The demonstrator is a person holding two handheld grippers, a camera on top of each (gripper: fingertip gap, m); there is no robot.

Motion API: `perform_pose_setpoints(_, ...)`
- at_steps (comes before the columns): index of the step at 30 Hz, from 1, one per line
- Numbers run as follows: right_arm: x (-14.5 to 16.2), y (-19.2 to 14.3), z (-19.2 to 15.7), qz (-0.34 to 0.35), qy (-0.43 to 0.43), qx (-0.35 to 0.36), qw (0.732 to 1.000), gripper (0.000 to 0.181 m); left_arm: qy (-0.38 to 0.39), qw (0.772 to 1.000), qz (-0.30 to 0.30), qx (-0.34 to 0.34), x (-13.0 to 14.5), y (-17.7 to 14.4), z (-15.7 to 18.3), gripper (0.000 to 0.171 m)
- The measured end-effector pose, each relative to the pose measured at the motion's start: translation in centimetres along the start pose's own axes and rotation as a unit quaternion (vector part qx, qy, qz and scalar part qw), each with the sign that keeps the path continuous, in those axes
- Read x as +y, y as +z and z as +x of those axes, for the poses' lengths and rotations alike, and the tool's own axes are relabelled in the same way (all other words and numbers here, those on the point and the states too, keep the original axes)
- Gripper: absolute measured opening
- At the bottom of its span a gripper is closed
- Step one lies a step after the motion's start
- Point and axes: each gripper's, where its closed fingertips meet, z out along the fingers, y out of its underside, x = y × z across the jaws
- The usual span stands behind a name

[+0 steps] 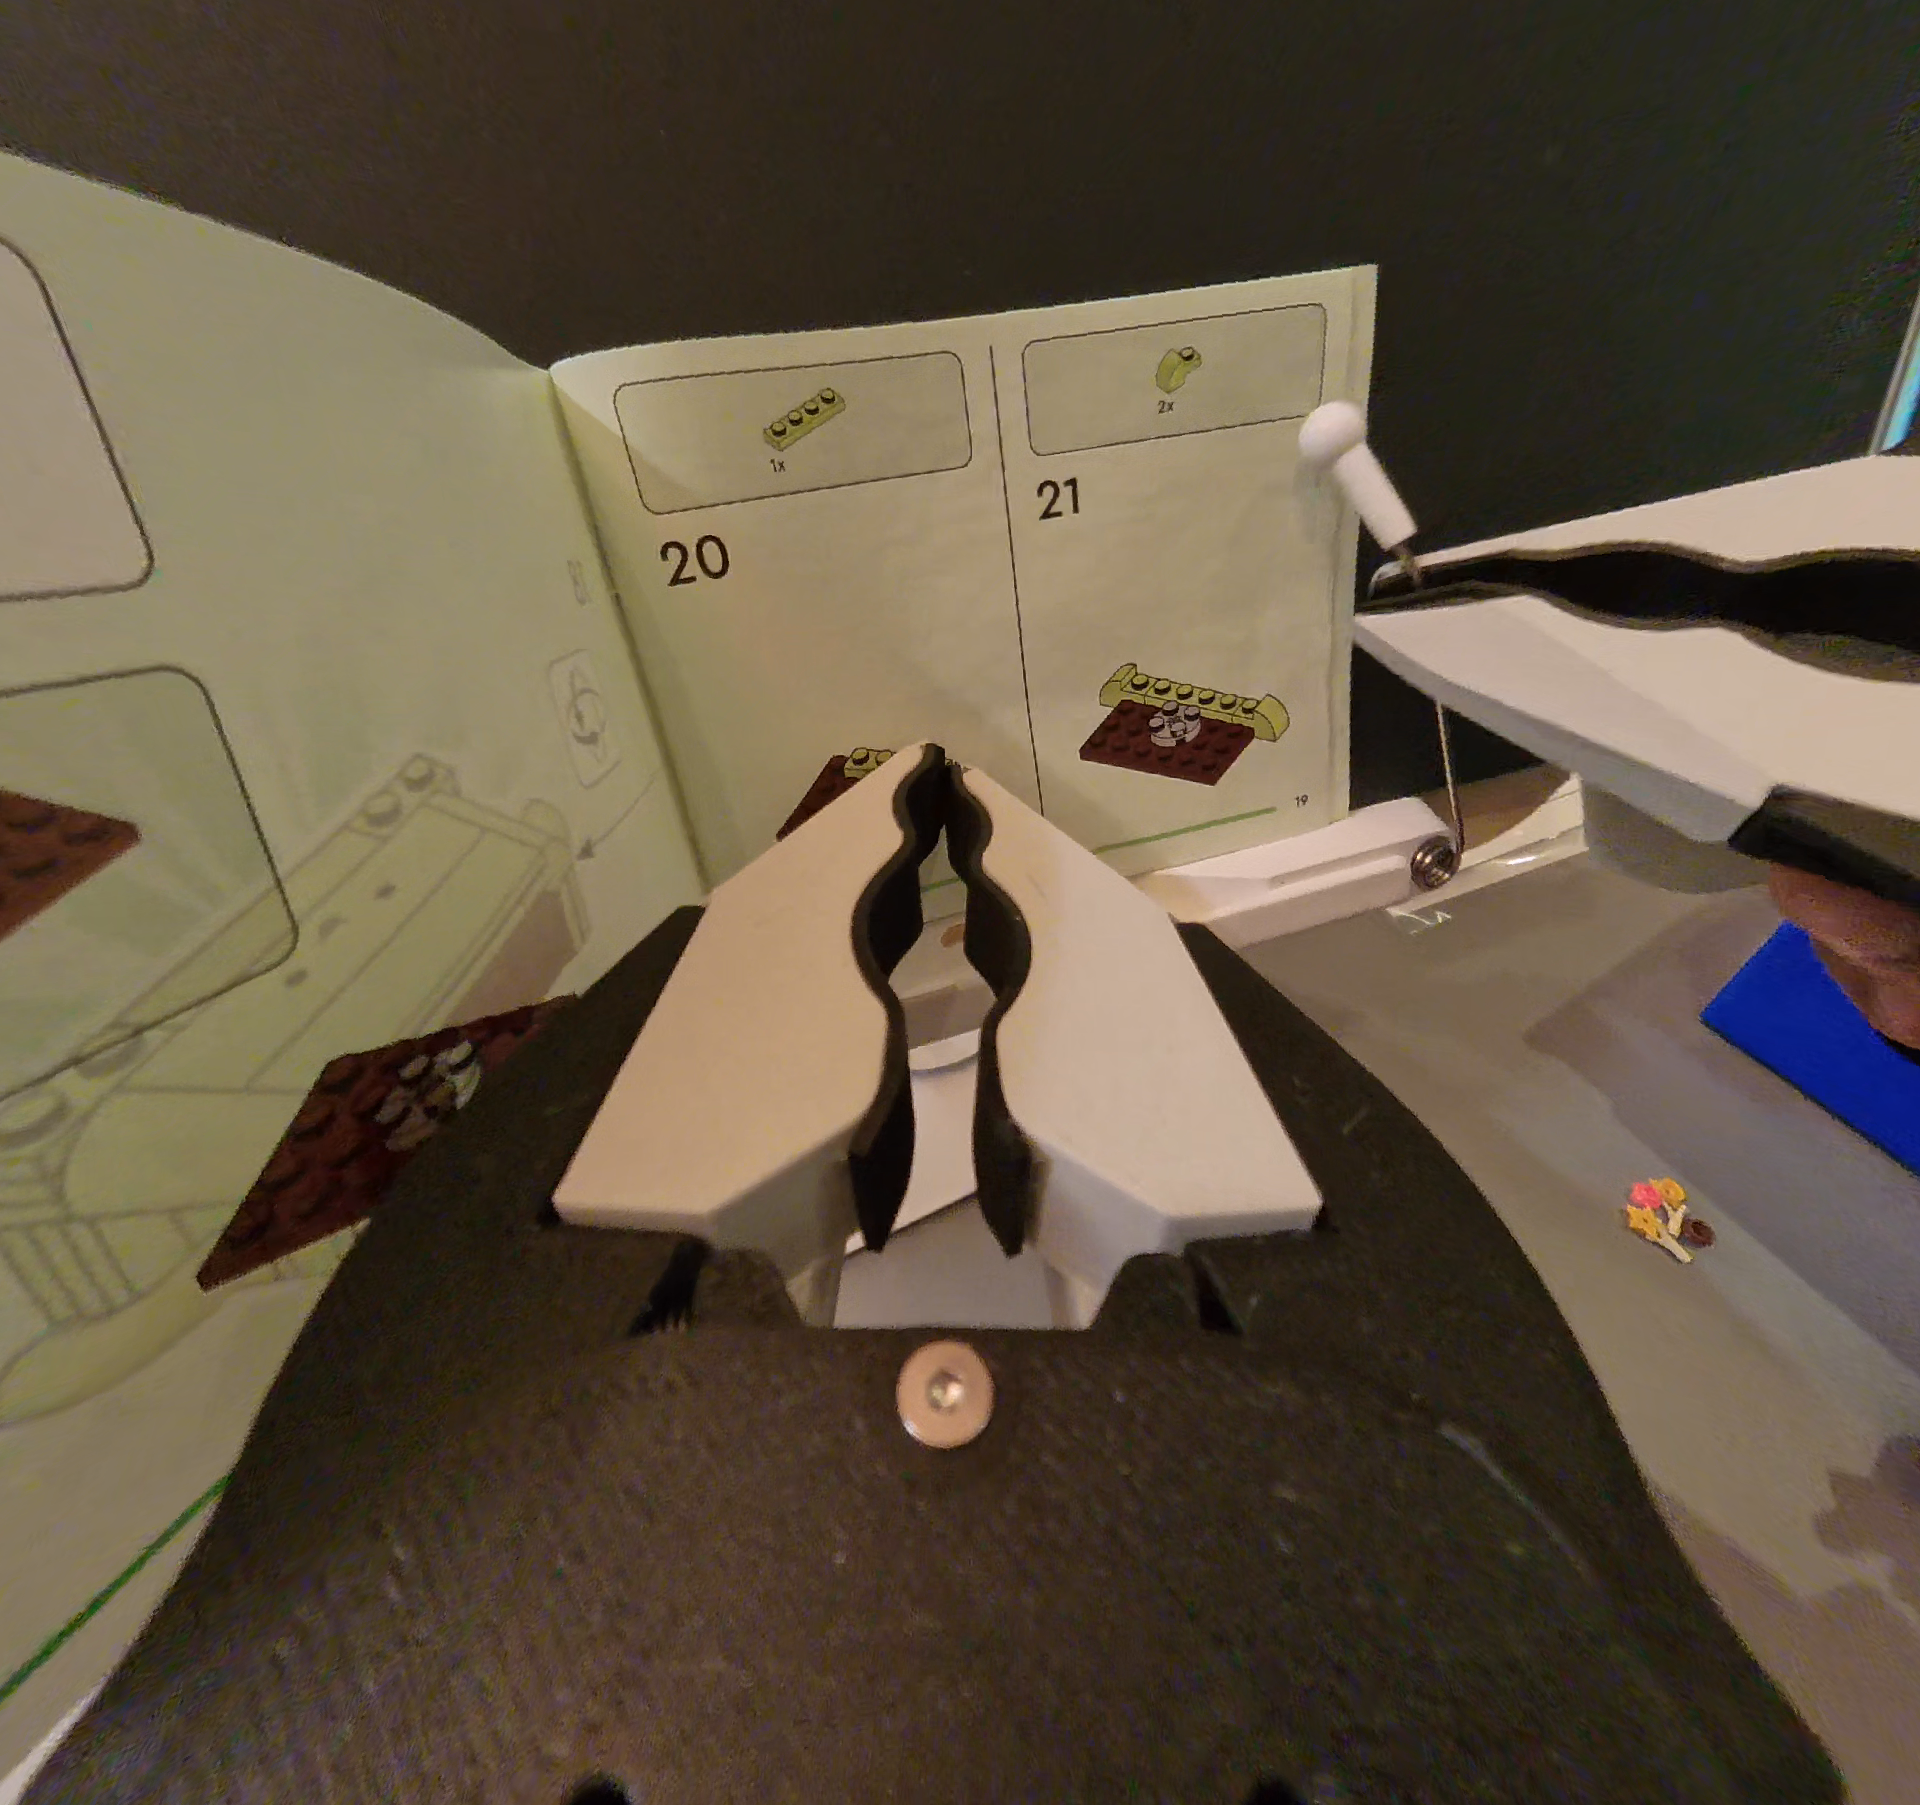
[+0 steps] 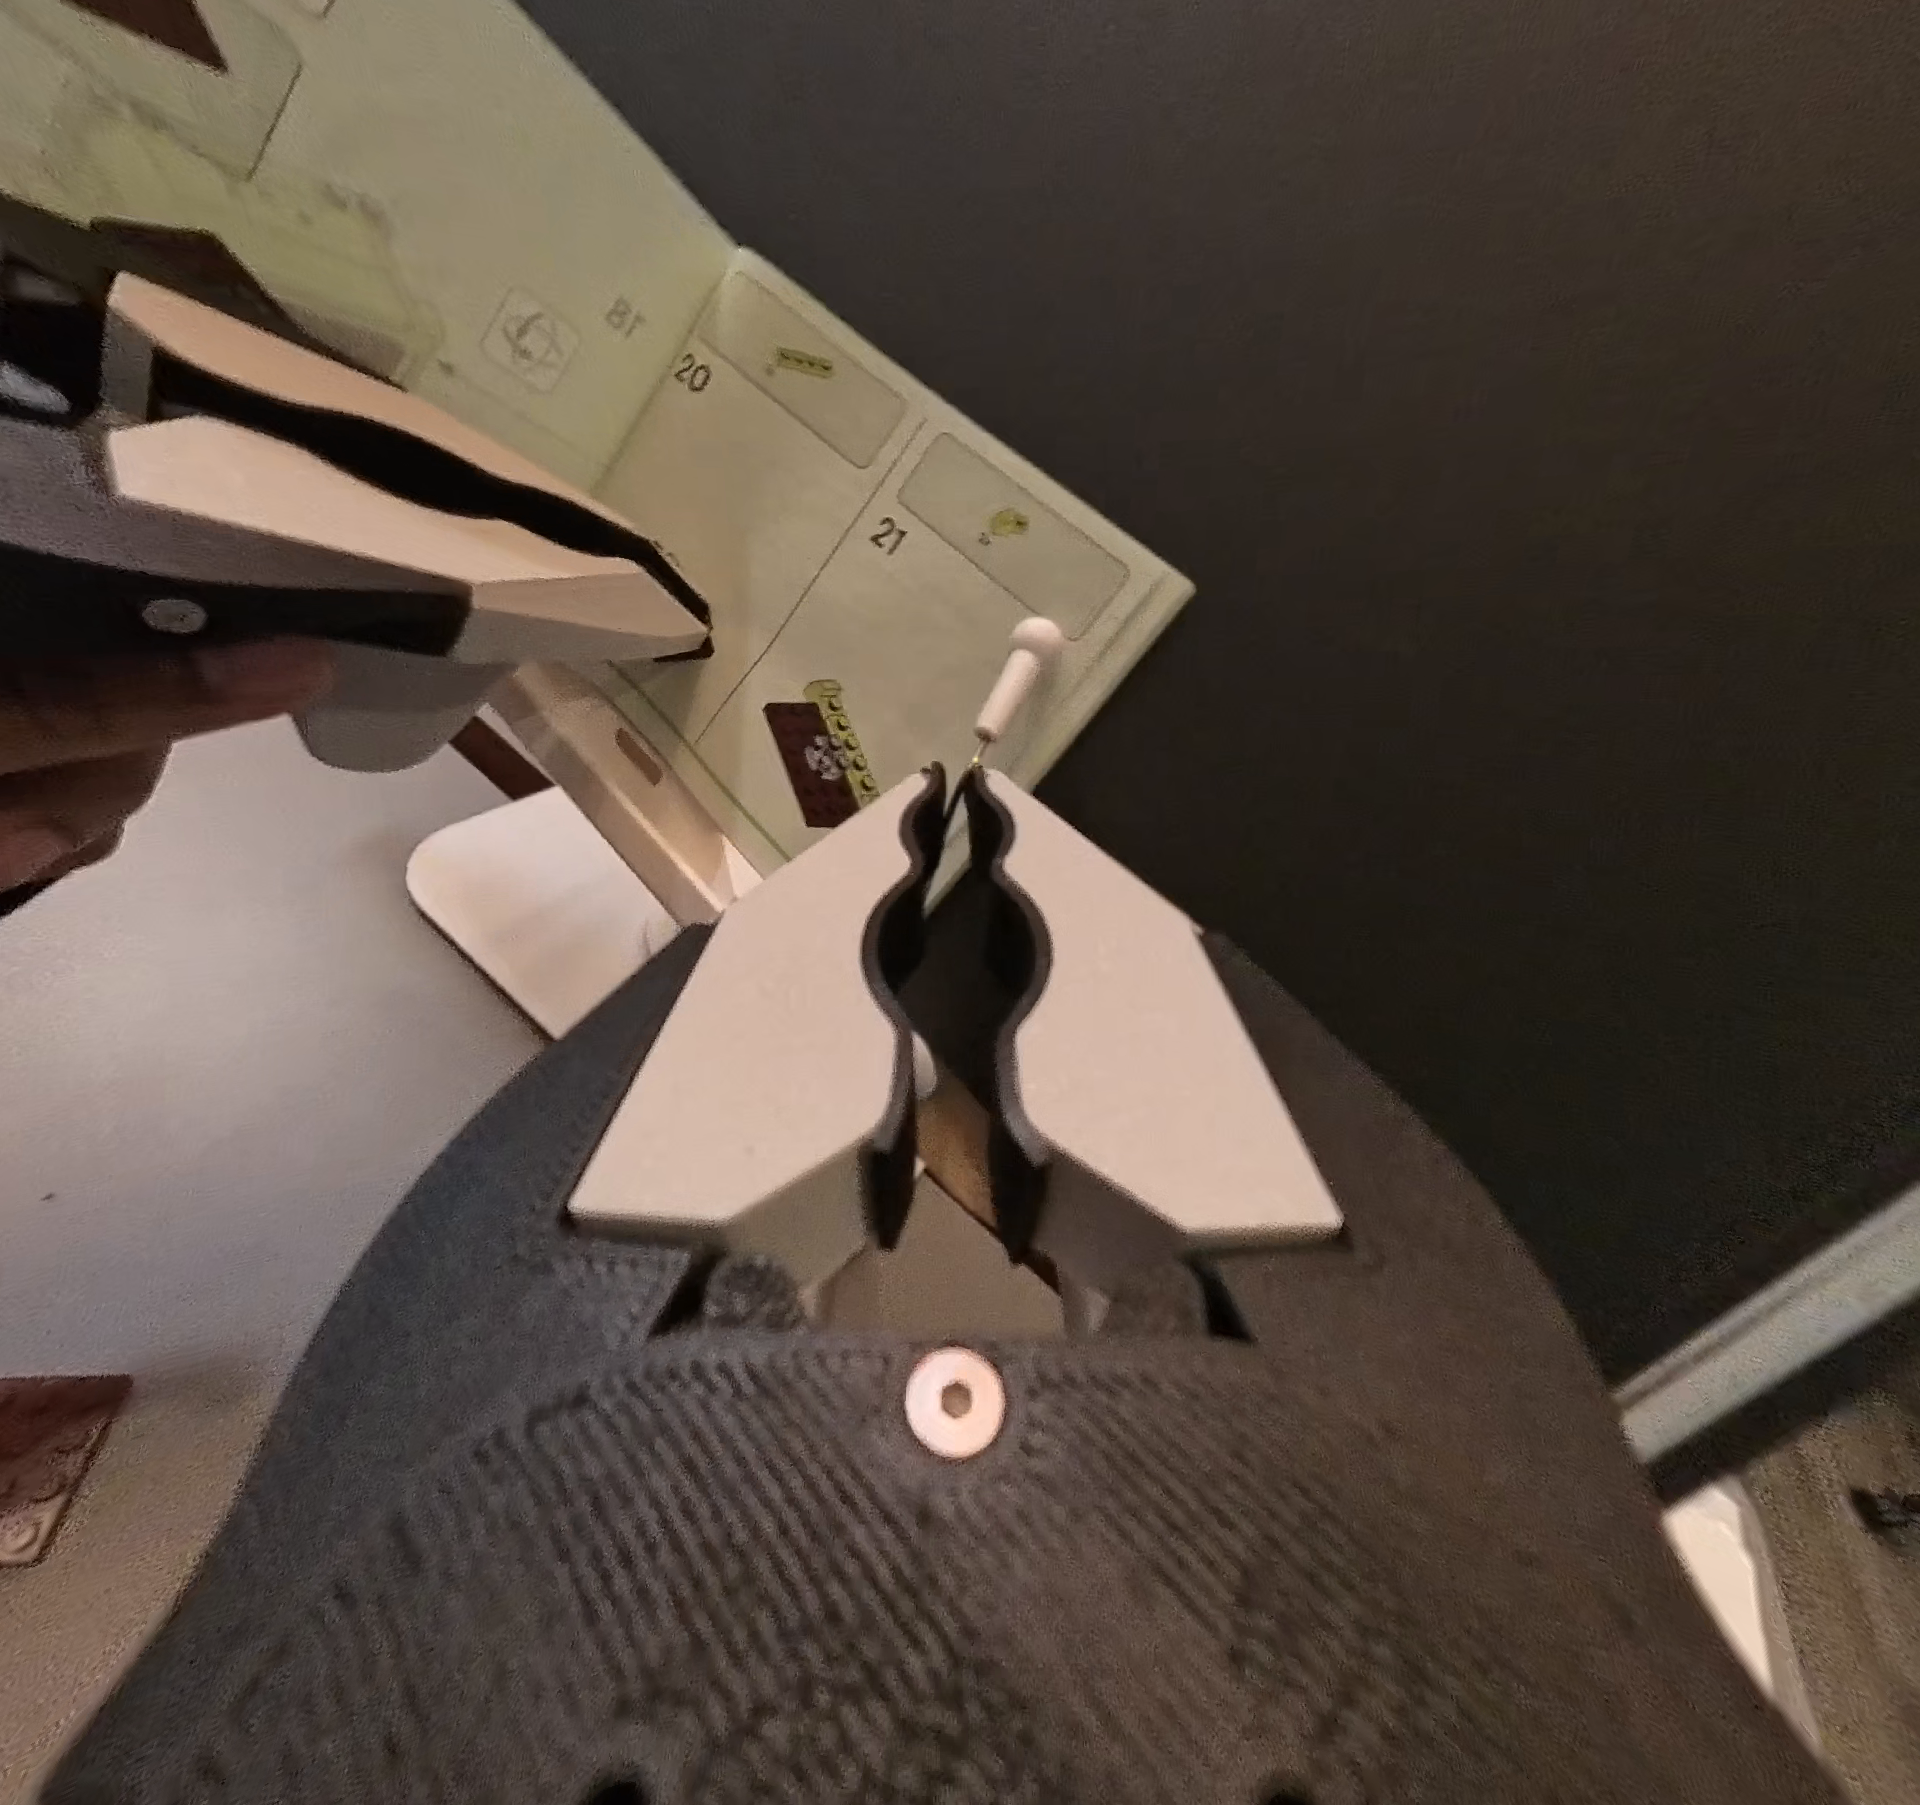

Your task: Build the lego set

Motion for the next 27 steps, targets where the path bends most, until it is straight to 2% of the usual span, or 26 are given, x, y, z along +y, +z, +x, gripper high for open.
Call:
perform_pose_setpoints(4,0.0,0.8,-0.9,-0.020,-0.029,0.015,0.999,0.002,-0.005,1.000,0.001,0.003,0.0,0.0,-0.3,0.000)
perform_pose_setpoints(6,-0.7,0.7,-1.2,-0.019,-0.039,0.016,0.999,0.018,-0.014,1.000,-0.002,0.015,0.2,-0.2,-0.1,0.000)
perform_pose_setpoints(10,-5.4,-1.0,-1.8,0.069,0.008,0.003,0.998,0.030,-0.017,0.999,0.008,0.041,0.2,-1.4,0.1,0.003)
perform_pose_setpoints(12,-7.6,-1.6,-3.6,0.112,0.042,-0.043,0.992,0.029,-0.011,0.999,0.012,0.050,0.4,-2.4,-0.1,0.006)
perform_pose_setpoints(14,-8.6,-1.1,-6.2,0.123,0.060,-0.093,0.986,0.027,-0.014,0.998,0.009,0.056,0.6,-3.4,-0.7,0.007)
perform_pose_setpoints(17,-9.3,2.2,-8.1,0.098,0.026,-0.109,0.989,0.036,-0.015,0.997,0.004,0.078,0.8,-5.1,-1.5,0.012)
perform_pose_setpoints(21,-11.7,5.8,-11.2,0.017,-0.062,-0.223,0.973,0.066,-0.027,0.995,0.031,0.087,0.3,-7.7,-4.0,0.013)
perform_pose_setpoints(24,-12.6,7.8,-12.8,-0.042,-0.155,-0.302,0.940,0.055,-0.051,0.993,0.032,0.101,0.1,-8.2,-5.3,0.019)
perform_pose_setpoints(25,-12.4,8.1,-13.1,-0.065,-0.183,-0.325,0.925,0.027,-0.054,0.992,0.030,0.108,0.2,-8.3,-5.5,0.019)
perform_pose_setpoints(26,-12.2,8.2,-13.1,-0.086,-0.207,-0.345,0.911,0.008,-0.056,0.992,0.030,0.112,0.2,-8.5,-5.8,0.020)
perform_pose_setpoints(27,-12.1,8.3,-12.7,-0.103,-0.225,-0.352,0.903,0.002,-0.058,0.991,0.036,0.117,0.1,-8.8,-6.1,0.021)
